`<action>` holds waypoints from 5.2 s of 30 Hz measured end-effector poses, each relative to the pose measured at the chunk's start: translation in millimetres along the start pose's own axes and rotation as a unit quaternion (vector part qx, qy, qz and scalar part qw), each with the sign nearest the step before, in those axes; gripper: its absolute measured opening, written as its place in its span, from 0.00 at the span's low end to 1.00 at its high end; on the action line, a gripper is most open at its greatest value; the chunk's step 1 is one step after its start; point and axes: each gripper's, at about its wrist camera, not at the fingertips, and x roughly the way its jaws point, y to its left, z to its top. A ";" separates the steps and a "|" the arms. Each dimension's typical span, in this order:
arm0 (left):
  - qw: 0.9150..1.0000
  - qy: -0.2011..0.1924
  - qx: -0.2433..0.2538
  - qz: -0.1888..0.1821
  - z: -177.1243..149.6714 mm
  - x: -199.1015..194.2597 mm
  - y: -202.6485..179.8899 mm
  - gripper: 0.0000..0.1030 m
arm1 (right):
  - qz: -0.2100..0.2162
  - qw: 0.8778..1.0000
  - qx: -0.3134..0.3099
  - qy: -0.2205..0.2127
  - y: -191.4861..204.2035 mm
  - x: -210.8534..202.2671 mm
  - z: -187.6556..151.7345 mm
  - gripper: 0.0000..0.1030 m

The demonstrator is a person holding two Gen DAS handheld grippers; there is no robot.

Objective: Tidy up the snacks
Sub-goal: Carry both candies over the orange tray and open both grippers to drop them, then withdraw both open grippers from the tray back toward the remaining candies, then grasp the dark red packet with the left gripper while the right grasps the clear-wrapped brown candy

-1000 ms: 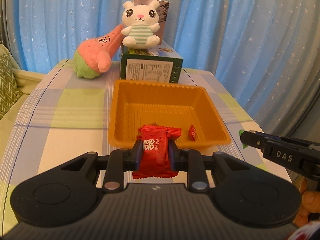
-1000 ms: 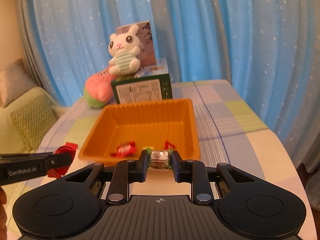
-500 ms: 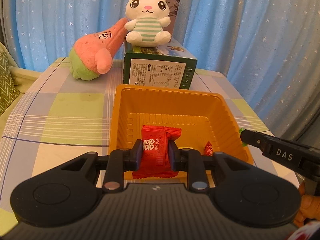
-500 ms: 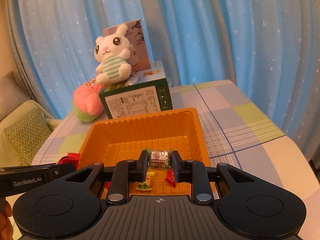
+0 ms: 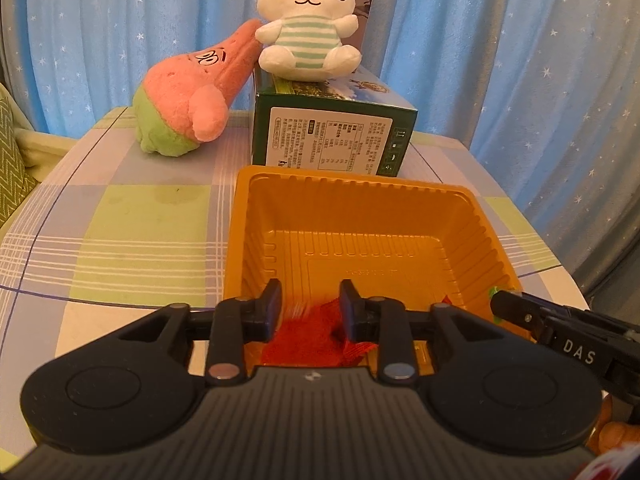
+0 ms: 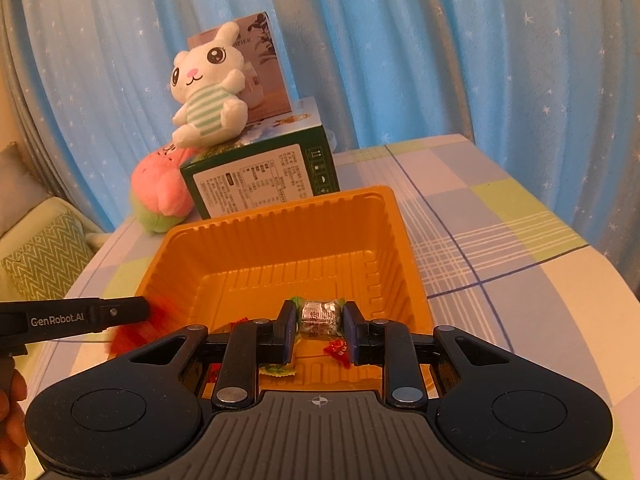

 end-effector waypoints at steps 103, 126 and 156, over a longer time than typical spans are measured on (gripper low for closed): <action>0.994 0.065 0.084 0.029 -188.7 -186.4 15.8 0.67 | -0.001 0.998 -0.031 0.056 19.6 -203.0 -145.6 0.66; 0.962 0.135 0.229 -0.056 -166.3 -84.4 26.1 0.40 | 0.011 0.992 -0.032 0.123 23.5 -137.2 -168.3 0.66; 0.998 0.061 -0.011 0.006 -152.9 -146.7 72.5 0.21 | 0.043 0.985 -0.125 0.112 133.2 -55.5 -178.7 0.32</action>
